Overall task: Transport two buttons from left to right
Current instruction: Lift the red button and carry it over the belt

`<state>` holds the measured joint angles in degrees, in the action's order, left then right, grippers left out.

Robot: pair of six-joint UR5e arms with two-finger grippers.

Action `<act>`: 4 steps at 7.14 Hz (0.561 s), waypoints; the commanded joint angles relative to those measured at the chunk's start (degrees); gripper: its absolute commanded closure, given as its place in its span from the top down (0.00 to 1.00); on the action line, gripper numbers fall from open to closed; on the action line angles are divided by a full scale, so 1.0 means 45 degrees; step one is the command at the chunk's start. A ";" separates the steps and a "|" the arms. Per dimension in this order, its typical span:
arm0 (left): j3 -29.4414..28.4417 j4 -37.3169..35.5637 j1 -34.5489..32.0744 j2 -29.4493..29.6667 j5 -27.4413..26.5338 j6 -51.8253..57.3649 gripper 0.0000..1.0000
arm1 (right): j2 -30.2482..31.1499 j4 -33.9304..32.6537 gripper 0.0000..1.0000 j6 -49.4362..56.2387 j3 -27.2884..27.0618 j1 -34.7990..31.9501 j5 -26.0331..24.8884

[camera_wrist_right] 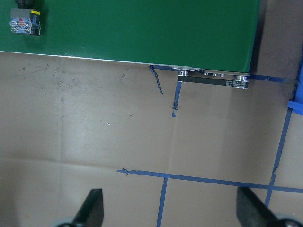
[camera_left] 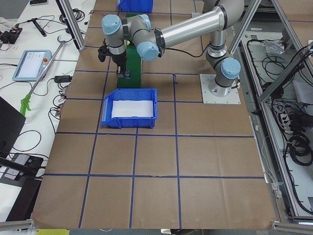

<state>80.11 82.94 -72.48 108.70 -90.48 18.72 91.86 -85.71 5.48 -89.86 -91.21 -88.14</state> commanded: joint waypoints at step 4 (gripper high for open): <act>0.0380 -0.0187 -0.2174 0.0999 -0.0031 -0.2186 0.08 | 0.0056 0.0178 1.00 -0.0064 -0.0050 0.0015 -0.0062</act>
<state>81.35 82.55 -81.56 111.65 -90.68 9.52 92.42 -85.07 5.37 -89.94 -91.00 -88.42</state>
